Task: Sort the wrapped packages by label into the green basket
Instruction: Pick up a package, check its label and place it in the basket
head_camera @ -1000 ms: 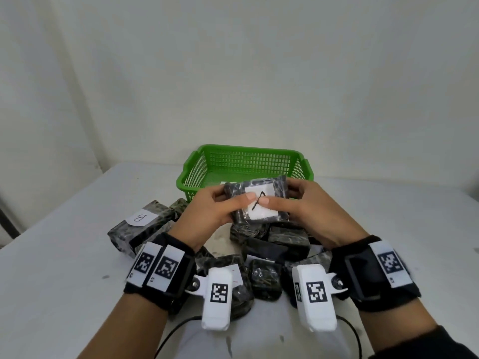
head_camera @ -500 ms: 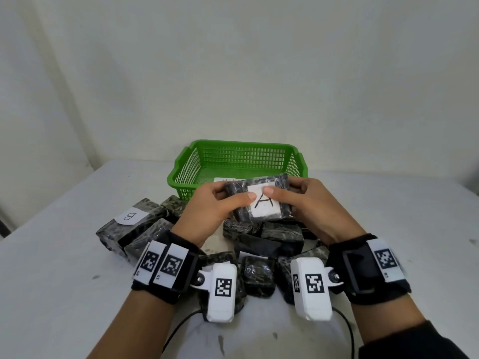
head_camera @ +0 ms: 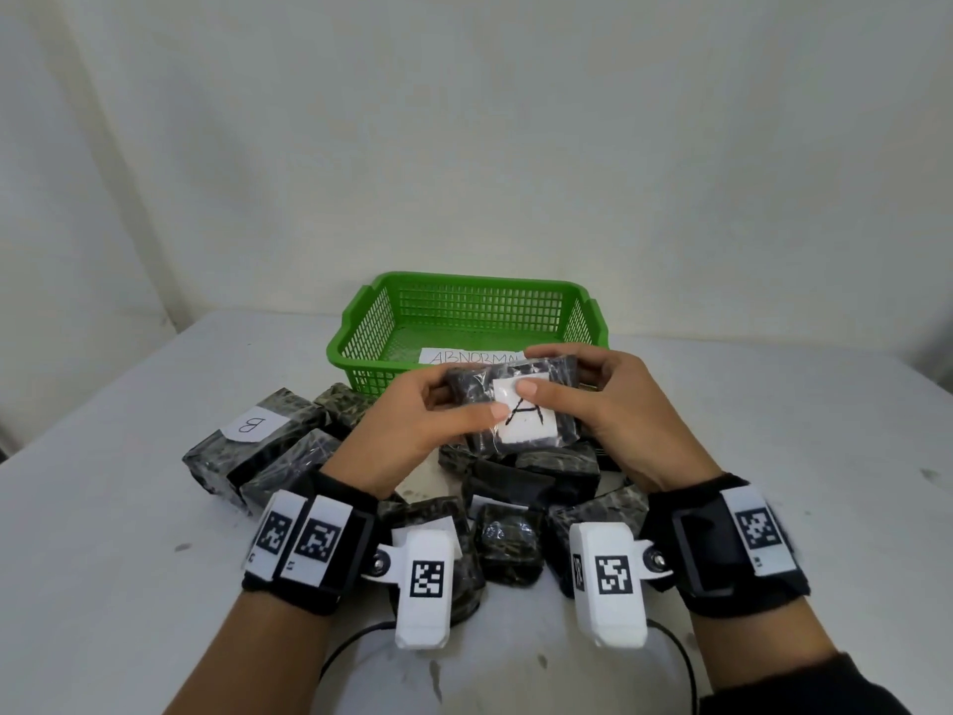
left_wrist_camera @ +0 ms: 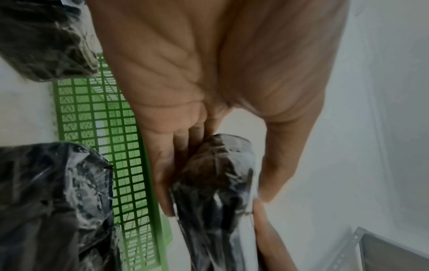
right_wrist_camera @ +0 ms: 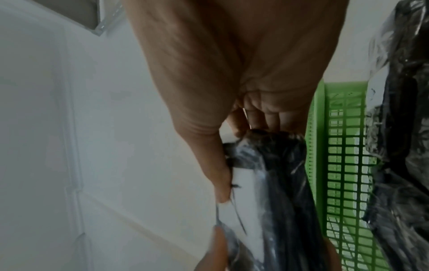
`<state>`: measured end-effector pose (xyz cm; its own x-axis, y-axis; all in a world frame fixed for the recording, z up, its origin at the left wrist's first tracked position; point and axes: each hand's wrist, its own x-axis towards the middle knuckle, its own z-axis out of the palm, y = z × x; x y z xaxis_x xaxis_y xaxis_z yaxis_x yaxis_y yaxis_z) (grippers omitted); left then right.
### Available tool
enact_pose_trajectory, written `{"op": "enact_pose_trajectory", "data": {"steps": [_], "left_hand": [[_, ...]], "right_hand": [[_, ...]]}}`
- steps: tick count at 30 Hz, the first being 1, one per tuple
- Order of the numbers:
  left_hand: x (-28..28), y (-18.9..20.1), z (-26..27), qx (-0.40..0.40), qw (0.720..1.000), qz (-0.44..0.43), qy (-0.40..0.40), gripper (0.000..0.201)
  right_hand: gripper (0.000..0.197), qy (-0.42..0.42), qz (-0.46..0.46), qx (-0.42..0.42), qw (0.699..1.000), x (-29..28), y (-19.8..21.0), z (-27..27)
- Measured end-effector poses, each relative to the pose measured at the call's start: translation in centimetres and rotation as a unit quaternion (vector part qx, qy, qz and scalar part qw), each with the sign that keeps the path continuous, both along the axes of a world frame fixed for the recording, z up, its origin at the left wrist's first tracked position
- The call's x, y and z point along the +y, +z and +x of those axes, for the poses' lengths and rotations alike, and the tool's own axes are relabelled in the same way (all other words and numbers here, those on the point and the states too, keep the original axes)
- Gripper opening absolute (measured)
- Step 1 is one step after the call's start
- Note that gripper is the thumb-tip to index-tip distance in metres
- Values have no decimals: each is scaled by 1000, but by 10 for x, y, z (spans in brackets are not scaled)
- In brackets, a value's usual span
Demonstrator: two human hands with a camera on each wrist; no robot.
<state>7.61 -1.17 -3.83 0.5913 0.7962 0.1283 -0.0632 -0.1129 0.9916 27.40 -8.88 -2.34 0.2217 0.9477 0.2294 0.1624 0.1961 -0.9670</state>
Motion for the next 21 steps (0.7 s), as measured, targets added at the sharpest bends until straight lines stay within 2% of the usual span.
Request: {"op": "enact_pose_trajectory", "data": {"steps": [6,10,13,16,19,21], "left_hand": [[2,-1,-3,-18,997,43,56,44],[4,-1,-6,-29,995,94,34,59],[2,-3,-5,-28,993,112,7,64],[-2,-2,-3,-34,996,80,-8,64],[-5,1,1,-44,999,-20,-3,48],[-5,1,2,-41,998,-33,27,33]], "right_hand": [[62,19,-10,14,1000,3,-5,0],[46,71,-33,97,992,-5,1,0],[40,66,-73,90,991,-4,-1,0],[20,25,-62,103,992,-3,-4,0],[22,1,-38,83,996,-2,-7,3],[30,4,-35,63,997,-1,-7,2]]}}
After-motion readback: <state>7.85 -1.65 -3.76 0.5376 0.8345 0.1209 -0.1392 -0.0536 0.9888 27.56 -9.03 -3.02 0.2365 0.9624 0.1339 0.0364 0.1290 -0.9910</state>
